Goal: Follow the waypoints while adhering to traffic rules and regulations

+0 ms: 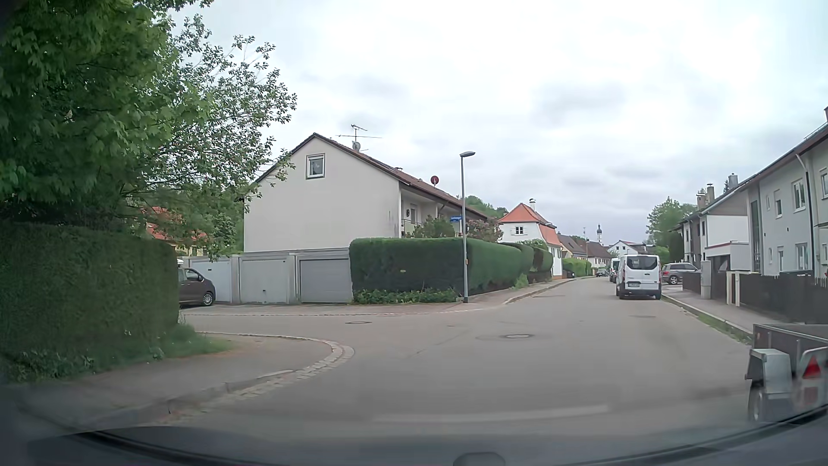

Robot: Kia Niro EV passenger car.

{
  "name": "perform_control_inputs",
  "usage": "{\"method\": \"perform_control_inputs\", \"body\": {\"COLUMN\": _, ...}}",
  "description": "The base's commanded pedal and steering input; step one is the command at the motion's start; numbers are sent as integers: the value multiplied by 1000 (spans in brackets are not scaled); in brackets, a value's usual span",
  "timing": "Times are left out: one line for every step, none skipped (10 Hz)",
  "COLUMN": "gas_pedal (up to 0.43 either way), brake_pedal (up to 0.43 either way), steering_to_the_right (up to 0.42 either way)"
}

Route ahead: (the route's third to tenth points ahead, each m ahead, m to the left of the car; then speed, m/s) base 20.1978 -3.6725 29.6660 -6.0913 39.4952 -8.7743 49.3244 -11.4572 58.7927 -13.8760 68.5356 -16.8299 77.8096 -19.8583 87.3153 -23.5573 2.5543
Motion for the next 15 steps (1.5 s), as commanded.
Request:
{"method": "perform_control_inputs", "body": {"gas_pedal": 130, "brake_pedal": 0, "steering_to_the_right": -58}}
{"method": "perform_control_inputs", "body": {"gas_pedal": 130, "brake_pedal": 0, "steering_to_the_right": -17}}
{"method": "perform_control_inputs", "body": {"gas_pedal": 130, "brake_pedal": 0, "steering_to_the_right": 15}}
{"method": "perform_control_inputs", "body": {"gas_pedal": 130, "brake_pedal": 0, "steering_to_the_right": 58}}
{"method": "perform_control_inputs", "body": {"gas_pedal": 130, "brake_pedal": 0, "steering_to_the_right": 91}}
{"method": "perform_control_inputs", "body": {"gas_pedal": 130, "brake_pedal": 0, "steering_to_the_right": 121}}
{"method": "perform_control_inputs", "body": {"gas_pedal": 118, "brake_pedal": 0, "steering_to_the_right": 156}}
{"method": "perform_control_inputs", "body": {"gas_pedal": 118, "brake_pedal": 0, "steering_to_the_right": 187}}
{"method": "perform_control_inputs", "body": {"gas_pedal": 130, "brake_pedal": 0, "steering_to_the_right": 207}}
{"method": "perform_control_inputs", "body": {"gas_pedal": 130, "brake_pedal": 0, "steering_to_the_right": 225}}
{"method": "perform_control_inputs", "body": {"gas_pedal": 130, "brake_pedal": 0, "steering_to_the_right": 238}}
{"method": "perform_control_inputs", "body": {"gas_pedal": 130, "brake_pedal": 0, "steering_to_the_right": 242}}
{"method": "perform_control_inputs", "body": {"gas_pedal": 150, "brake_pedal": 0, "steering_to_the_right": 244}}
{"method": "perform_control_inputs", "body": {"gas_pedal": 157, "brake_pedal": 0, "steering_to_the_right": 246}}
{"method": "perform_control_inputs", "body": {"gas_pedal": 157, "brake_pedal": 0, "steering_to_the_right": 247}}
